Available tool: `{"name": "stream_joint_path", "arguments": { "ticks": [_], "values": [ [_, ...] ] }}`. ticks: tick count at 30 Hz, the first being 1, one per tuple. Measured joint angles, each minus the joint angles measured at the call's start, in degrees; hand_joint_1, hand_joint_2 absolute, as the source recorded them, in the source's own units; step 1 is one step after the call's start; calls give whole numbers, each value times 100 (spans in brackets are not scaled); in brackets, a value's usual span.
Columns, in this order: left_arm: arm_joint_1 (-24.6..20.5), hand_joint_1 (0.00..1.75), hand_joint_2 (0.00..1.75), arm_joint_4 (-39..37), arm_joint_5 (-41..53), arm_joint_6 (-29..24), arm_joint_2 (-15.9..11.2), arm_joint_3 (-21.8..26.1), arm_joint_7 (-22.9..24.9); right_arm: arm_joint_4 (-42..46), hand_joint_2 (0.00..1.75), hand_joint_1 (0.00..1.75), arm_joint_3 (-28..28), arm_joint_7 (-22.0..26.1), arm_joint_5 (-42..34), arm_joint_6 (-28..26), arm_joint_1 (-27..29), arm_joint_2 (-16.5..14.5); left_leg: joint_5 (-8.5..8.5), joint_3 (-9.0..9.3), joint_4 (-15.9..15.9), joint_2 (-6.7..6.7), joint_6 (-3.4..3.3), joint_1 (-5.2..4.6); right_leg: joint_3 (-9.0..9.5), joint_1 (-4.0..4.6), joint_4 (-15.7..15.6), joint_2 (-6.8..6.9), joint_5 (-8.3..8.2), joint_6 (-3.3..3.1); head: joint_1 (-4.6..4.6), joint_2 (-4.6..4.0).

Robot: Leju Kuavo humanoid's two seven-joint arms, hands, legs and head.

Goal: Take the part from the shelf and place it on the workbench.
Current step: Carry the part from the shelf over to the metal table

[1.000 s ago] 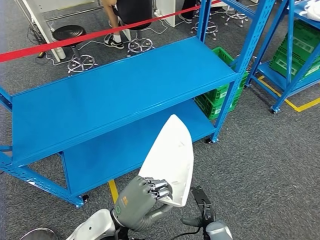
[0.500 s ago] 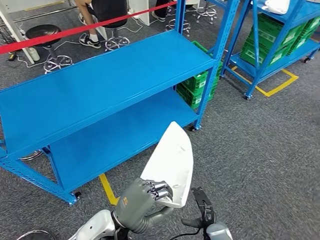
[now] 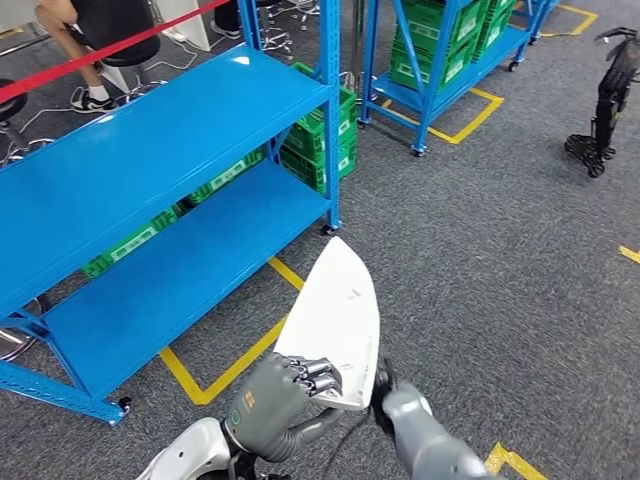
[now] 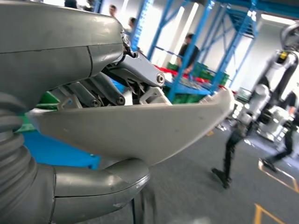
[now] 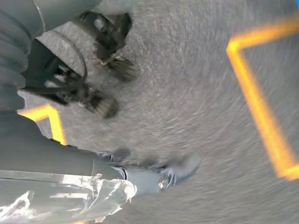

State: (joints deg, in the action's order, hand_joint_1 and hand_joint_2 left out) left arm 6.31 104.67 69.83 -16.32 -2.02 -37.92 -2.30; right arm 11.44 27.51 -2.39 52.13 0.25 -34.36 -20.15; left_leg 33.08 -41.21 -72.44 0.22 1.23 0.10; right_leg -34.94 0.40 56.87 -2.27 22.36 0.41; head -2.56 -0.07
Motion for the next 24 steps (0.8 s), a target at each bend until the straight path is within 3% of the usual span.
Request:
{"name": "stream_joint_path", "arguments": {
  "ticks": [1,2,4,5,7,9,10,11,13,14,15,19,21,23,24],
  "values": [
    [37,175,175,1,27,74,79,100,-89,-140,175,0,-174,-123,-55,98,-331,-10,-55,35,-80,-10,-22,-11,-90,1,1,-71,-74,6,-7,0],
    [78,175,175,2,49,111,148,188,-155,-240,175,0,-298,-177,-78,141,-583,-12,-200,175,42,-19,-46,-19,-168,2,2,-126,-141,16,-9,0],
    [165,175,175,18,87,127,260,351,-254,-394,175,0,-521,-127,-82,159,-894,-15,-472,674,683,-143,-89,-19,-301,2,4,-221,-263,46,-10,0],
    [209,175,175,37,102,120,305,422,-286,-449,175,0,-627,-72,-77,147,-975,-19,-505,938,1080,-248,-105,-9,-359,4,7,-270,-325,66,-7,0],
    [288,175,175,72,116,95,378,547,-339,-550,175,0,-833,44,-72,111,-1045,-28,-475,1225,1559,-413,-122,-9,-440,-6,-10,-364,-462,123,-9,0],
    [351,175,175,90,120,68,434,639,-374,-629,175,0,-1009,156,-74,50,-1035,-18,-537,1189,1604,-331,-150,-18,-489,-24,-51,-438,-580,196,-10,0],
    [374,175,175,97,121,57,455,674,-384,-663,175,0,-1092,204,-76,20,-1029,-12,-589,1149,1609,-267,-180,-17,-537,-21,-21,-380,-530,231,2,0],
    [397,175,175,105,122,50,472,705,-388,-687,175,0,-1169,237,-80,-3,-1024,-6,-646,1100,1616,-195,-219,-13,-604,-13,106,-267,-370,261,25,0],
    [436,175,175,120,124,47,496,753,-391,-722,175,0,-1285,269,-87,-27,-1024,-4,-738,1003,1623,-82,-272,-19,-759,-1,545,15,112,301,66,0],
    [449,175,175,125,124,47,502,769,-391,-730,175,0,-1313,275,-89,-31,-1024,-4,-759,977,1623,-49,-282,-25,-806,-4,723,77,273,313,73,0],
    [455,175,175,127,124,47,506,775,-391,-733,175,0,-1324,278,-90,-32,-1024,-5,-769,966,1623,-37,-283,-27,-827,-6,809,95,339,317,72,0],
    [457,175,175,127,124,47,506,777,-391,-734,175,0,-1326,278,-90,-32,-1024,-5,-771,963,1623,-33,-283,-27,-833,-6,832,99,355,318,73,0],
    [478,175,175,130,124,47,513,800,-391,-762,175,0,-1395,288,-96,-32,-1022,-5,-860,847,1618,85,-280,-30,-898,-26,1373,143,502,348,75,0],
    [527,175,175,166,130,26,528,848,-391,-809,175,0,-1574,275,-54,11,-1041,-17,-1090,590,1605,399,-202,-47,-233,-12,950,395,548,319,68,0],
    [545,175,175,183,136,6,533,866,-391,-823,175,0,-1660,186,-91,79,-1034,-20,-1186,503,1603,537,-157,-47,125,8,493,475,462,282,65,0]
  ]
}}
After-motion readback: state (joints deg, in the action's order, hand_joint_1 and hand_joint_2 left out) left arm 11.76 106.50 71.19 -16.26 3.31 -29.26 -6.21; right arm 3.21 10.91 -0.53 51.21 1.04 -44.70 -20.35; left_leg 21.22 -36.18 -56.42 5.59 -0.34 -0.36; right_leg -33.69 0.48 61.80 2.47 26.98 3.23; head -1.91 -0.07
